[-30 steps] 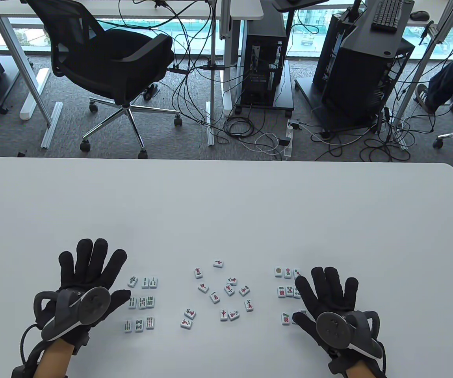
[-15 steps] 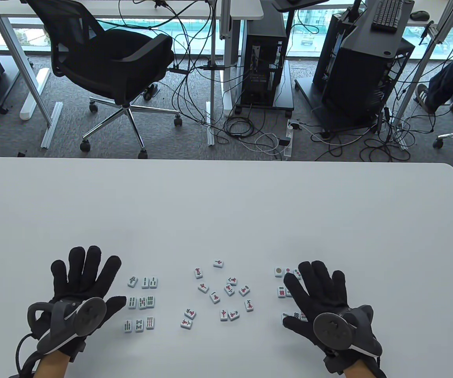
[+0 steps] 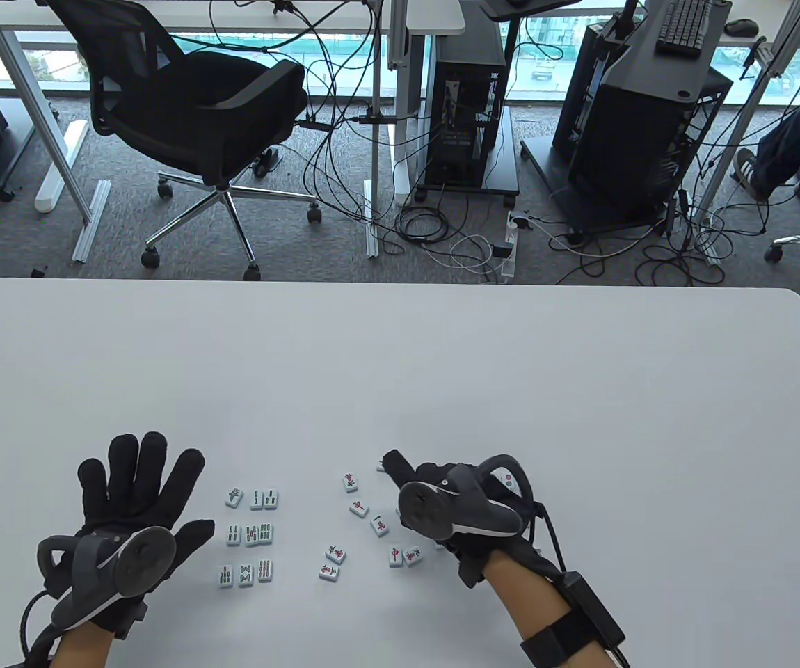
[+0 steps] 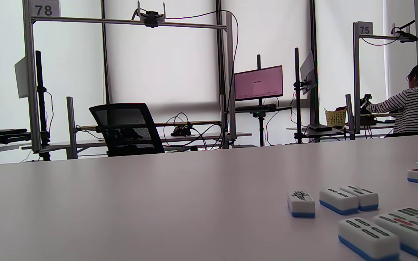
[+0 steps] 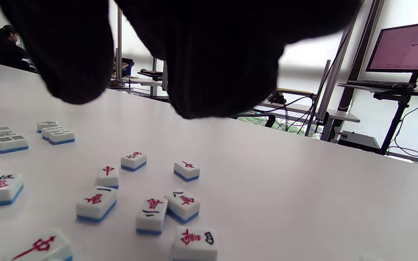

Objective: Mahjong suit sorting

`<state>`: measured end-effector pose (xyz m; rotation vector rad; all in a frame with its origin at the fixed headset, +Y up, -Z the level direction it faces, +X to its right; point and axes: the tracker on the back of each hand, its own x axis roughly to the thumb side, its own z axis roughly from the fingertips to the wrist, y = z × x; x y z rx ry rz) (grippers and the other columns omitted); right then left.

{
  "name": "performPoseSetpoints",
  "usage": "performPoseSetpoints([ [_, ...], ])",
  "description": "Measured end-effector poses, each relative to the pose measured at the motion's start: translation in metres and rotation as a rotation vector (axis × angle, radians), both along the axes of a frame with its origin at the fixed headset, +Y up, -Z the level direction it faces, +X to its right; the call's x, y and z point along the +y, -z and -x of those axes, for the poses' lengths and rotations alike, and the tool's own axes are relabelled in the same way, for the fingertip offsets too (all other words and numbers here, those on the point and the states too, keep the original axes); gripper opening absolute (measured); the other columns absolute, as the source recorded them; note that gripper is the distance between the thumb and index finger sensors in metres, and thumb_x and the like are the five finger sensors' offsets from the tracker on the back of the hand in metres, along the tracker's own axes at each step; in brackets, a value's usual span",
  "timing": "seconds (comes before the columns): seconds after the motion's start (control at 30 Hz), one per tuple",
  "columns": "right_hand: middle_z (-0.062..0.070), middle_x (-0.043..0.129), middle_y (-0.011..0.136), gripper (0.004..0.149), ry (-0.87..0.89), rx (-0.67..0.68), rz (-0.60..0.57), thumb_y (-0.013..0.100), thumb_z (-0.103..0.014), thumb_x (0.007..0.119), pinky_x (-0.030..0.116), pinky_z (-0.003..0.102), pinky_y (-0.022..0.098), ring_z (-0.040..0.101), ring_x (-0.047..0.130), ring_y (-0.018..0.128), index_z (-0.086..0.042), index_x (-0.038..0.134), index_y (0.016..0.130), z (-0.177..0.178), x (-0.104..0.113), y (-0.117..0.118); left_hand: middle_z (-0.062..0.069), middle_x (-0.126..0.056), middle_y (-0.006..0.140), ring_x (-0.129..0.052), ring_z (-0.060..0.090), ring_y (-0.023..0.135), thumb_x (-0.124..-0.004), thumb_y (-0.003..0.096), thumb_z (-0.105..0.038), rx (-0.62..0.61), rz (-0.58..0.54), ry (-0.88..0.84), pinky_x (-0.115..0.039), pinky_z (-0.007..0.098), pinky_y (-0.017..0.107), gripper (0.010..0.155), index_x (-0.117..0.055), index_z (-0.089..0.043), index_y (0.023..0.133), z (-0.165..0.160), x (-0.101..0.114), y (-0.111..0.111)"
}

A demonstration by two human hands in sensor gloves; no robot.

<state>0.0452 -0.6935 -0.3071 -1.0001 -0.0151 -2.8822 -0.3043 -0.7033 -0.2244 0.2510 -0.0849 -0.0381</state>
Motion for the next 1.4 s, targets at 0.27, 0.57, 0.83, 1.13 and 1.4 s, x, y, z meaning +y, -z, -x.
performPoseSetpoints([
  [0.27, 0.003, 0.097, 0.048, 0.064, -0.159, -0.004, 0.172, 0.040, -0.043, 0.088, 0.077, 0.021, 0.008, 0.015, 0.089, 0.015, -0.018, 0.073, 0.097, 0.042, -0.041, 0.015, -0.015, 0.011, 0.113, 0.018, 0.019, 0.109, -0.056, 0.0374, -0.078, 0.014, 0.037, -0.025, 0.004, 0.053, 0.077, 0.085, -0.018, -0.050, 0.108, 0.002, 0.000, 0.001],
  [0.57, 0.003, 0.096, 0.044, 0.062, -0.287, -0.037, 0.196, 0.041, -0.043, 0.089, 0.076, 0.021, 0.006, 0.013, 0.087, 0.012, -0.013, 0.075, 0.094, 0.061, -0.061, 0.019, -0.015, 0.010, 0.114, 0.015, 0.019, 0.110, -0.056, 0.0374, -0.078, 0.005, 0.067, -0.021, 0.002, 0.053, 0.078, 0.085, -0.019, -0.050, 0.108, 0.000, -0.001, 0.002],
  [0.83, 0.002, 0.096, 0.041, 0.058, -0.268, 0.010, 0.168, 0.041, -0.040, 0.089, 0.076, 0.021, 0.005, 0.012, 0.087, 0.010, -0.006, 0.079, 0.087, 0.062, -0.066, 0.017, -0.014, 0.007, 0.115, 0.011, 0.021, 0.112, -0.057, 0.0376, -0.077, 0.013, 0.067, -0.017, -0.001, 0.054, 0.079, 0.084, -0.021, -0.049, 0.109, -0.001, -0.001, 0.002],
  [1.13, 0.002, 0.096, 0.048, 0.060, -0.028, -0.093, -0.004, 0.042, -0.040, 0.087, 0.079, 0.022, 0.010, 0.014, 0.090, 0.017, -0.005, 0.076, 0.089, -0.015, -0.004, 0.031, -0.014, 0.007, 0.115, 0.010, 0.021, 0.112, -0.057, 0.0374, -0.078, 0.013, 0.080, -0.017, -0.002, 0.054, 0.079, 0.085, -0.021, -0.049, 0.109, -0.002, -0.002, 0.003],
  [1.4, 0.002, 0.096, 0.052, 0.060, -0.122, -0.330, -0.020, 0.043, -0.040, 0.086, 0.081, 0.023, 0.013, 0.014, 0.091, 0.021, -0.006, 0.073, 0.092, -0.131, -0.012, 0.041, -0.014, 0.007, 0.115, 0.010, 0.021, 0.112, -0.057, 0.0371, -0.077, 0.016, 0.092, 0.006, -0.003, 0.054, 0.079, 0.085, -0.019, -0.049, 0.108, -0.005, -0.004, 0.003],
])
